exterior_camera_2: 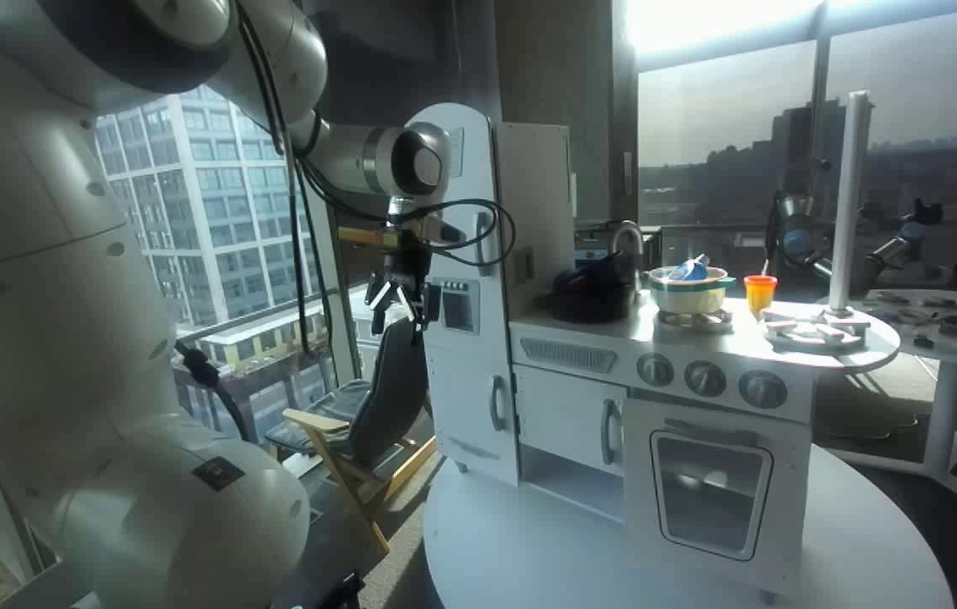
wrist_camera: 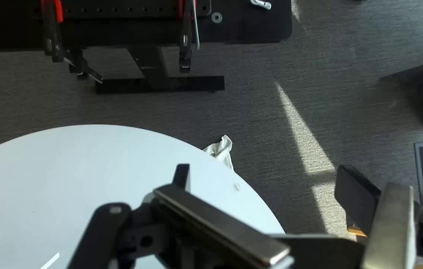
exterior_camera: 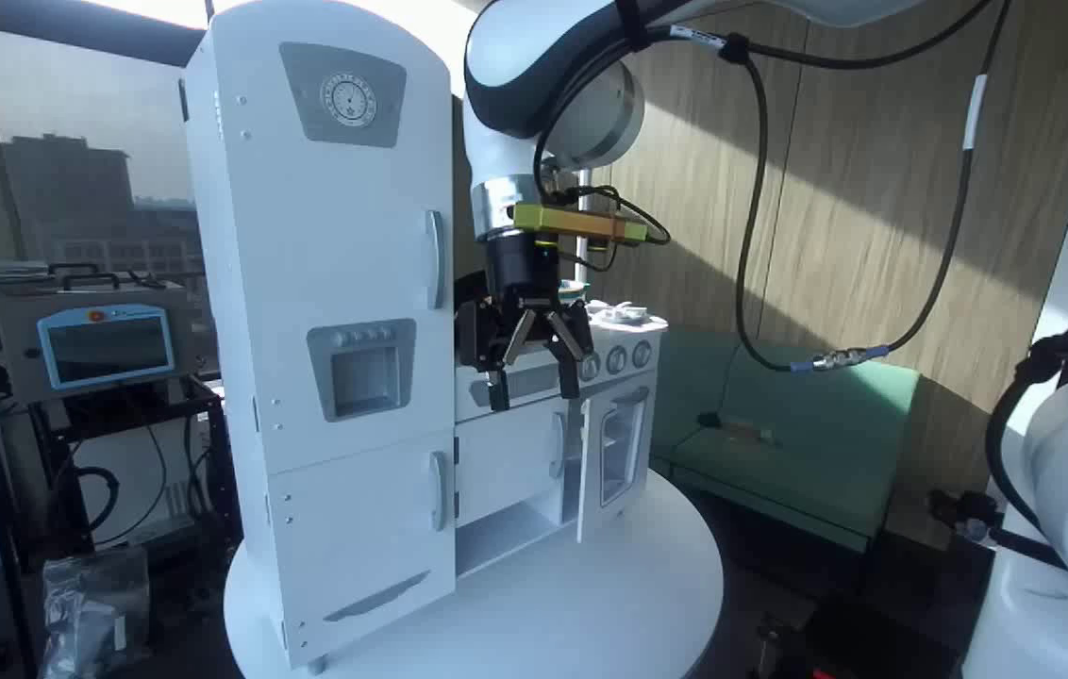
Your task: Open all the cabinet doors of the toy kitchen
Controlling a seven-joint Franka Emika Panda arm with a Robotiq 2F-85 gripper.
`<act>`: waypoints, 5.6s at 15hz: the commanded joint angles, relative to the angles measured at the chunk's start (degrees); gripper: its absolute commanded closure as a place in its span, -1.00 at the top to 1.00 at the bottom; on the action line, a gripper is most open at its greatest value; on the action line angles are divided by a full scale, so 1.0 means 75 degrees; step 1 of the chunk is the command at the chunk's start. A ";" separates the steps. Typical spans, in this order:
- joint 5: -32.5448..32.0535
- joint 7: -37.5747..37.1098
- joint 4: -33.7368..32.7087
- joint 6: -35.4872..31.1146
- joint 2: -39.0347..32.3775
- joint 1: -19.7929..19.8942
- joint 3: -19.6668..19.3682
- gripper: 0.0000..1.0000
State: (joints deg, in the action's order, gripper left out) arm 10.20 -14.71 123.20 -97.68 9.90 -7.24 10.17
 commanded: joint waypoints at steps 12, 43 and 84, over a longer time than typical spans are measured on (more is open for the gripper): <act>-0.1515 -0.0476 0.0365 -0.0946 0.0766 0.0320 -0.0218 1.00; 0.0233 0.6553 -0.0942 -0.6262 0.0144 -0.0230 -0.1771 1.00; -0.0293 0.4451 -0.0951 -0.2760 0.0803 -0.0507 -0.0659 1.00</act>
State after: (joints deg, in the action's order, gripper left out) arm 10.90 22.43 116.61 -119.71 17.76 -12.87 4.67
